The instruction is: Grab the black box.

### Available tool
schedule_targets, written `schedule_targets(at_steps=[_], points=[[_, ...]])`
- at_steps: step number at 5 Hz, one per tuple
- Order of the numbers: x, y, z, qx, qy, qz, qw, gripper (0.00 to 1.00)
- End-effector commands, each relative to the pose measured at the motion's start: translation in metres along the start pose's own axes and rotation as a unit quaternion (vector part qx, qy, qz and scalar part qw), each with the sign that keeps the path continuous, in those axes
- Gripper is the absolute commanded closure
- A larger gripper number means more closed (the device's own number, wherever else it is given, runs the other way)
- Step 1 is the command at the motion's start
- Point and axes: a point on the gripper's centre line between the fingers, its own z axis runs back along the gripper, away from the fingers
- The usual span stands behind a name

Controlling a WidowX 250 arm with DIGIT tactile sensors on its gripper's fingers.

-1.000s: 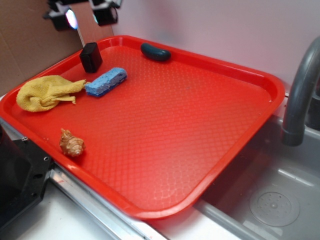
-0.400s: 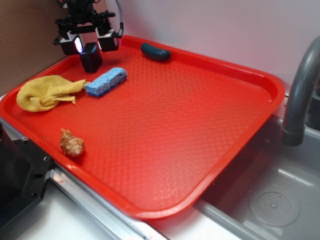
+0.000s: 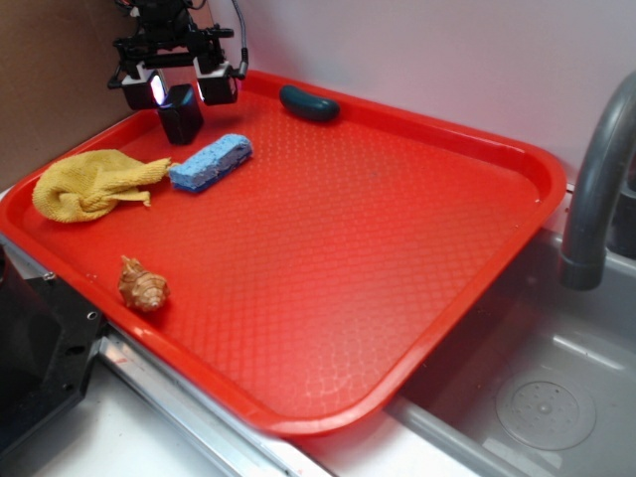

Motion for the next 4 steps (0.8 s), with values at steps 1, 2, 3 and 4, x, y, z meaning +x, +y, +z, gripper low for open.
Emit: schedule_targets(at_steps=[1, 2, 3, 4], points=[[0.009, -0.014, 0.003, 0.013, -0.037, -0.017, 0.999, 1.00], [0.004, -0.012, 0.002, 0.006, -0.035, -0.017, 0.999, 1.00], [-0.010, -0.011, 0.000, 0.002, -0.028, -0.024, 0.999, 1.00], [-0.038, -0.008, -0.012, 0.014, -0.002, -0.035, 0.999, 1.00]])
